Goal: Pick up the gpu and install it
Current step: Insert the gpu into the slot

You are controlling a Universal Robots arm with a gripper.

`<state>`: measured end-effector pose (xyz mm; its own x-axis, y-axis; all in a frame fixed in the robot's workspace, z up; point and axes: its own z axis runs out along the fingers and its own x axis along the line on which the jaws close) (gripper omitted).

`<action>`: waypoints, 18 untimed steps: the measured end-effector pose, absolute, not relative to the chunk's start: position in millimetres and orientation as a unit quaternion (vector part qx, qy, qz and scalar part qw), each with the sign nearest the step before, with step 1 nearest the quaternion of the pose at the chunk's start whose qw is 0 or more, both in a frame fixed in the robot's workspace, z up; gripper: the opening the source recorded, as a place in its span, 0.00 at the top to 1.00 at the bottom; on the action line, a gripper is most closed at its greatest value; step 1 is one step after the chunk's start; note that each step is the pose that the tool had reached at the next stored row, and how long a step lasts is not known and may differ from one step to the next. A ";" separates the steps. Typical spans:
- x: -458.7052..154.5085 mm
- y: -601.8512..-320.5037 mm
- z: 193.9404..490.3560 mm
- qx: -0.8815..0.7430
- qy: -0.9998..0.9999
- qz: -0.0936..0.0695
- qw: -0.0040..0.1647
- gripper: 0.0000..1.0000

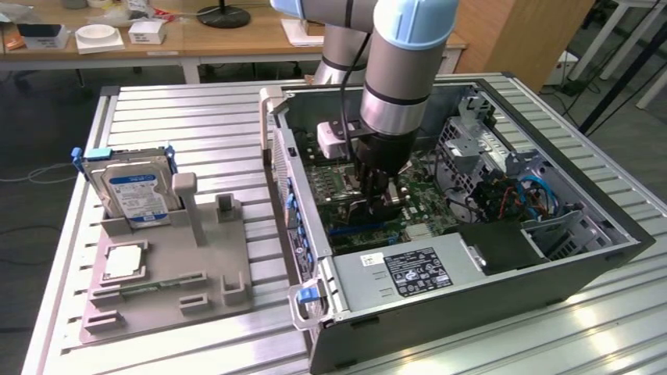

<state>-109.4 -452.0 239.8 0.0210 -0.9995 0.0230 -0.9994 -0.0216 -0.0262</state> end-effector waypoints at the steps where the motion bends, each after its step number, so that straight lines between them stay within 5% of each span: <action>1: -109.4 -452.1 239.6 -0.715 0.699 -0.017 0.001 0.73; 18: -109.7 -452.1 236.0 -0.715 0.699 -0.018 0.002 0.73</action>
